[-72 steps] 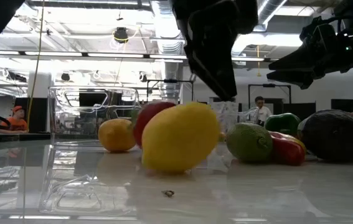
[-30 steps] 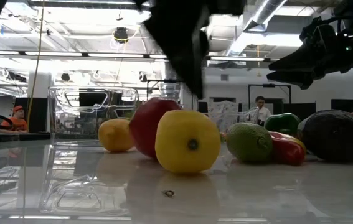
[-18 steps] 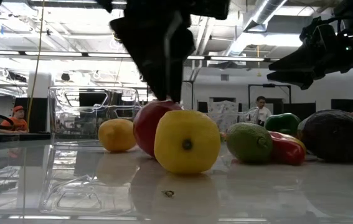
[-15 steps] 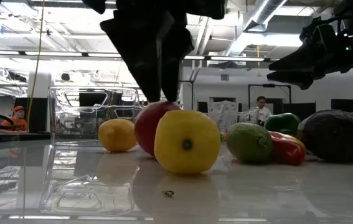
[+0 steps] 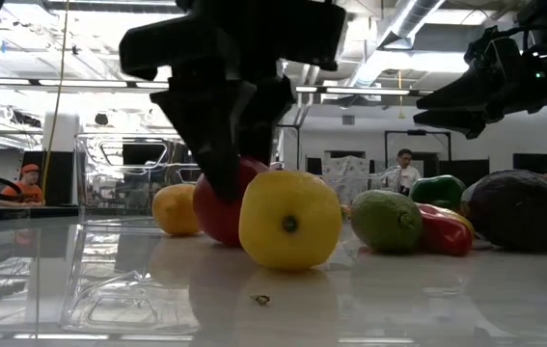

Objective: Sort produce into baskets
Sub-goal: Put the red tomato into the right transparent bin

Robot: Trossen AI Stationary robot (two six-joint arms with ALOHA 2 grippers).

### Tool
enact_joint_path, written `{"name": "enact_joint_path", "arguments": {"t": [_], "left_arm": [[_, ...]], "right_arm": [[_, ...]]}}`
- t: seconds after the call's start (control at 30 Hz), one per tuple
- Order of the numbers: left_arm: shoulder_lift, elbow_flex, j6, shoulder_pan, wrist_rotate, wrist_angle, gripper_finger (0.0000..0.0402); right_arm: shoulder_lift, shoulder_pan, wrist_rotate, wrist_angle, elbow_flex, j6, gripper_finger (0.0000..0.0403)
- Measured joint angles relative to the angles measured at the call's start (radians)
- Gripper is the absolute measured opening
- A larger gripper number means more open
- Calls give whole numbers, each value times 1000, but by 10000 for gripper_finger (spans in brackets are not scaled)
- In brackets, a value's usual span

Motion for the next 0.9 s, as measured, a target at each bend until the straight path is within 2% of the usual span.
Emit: {"name": "enact_joint_path", "arguments": {"t": [0.33,0.5,0.7,0.9], "left_arm": [[-4,-62,26,1,-29,-2,312],[-4,-62,57,2,-38,-4,284],[0,13,57,18,-56,-38,261],[-43,75,96,52,-153,-48,264]], "right_arm": [[0,0,0,0,0,0,254],[0,0,0,0,0,0,254],[0,0,0,1,0,0,254],[0,0,-6,1,0,2,254]]}}
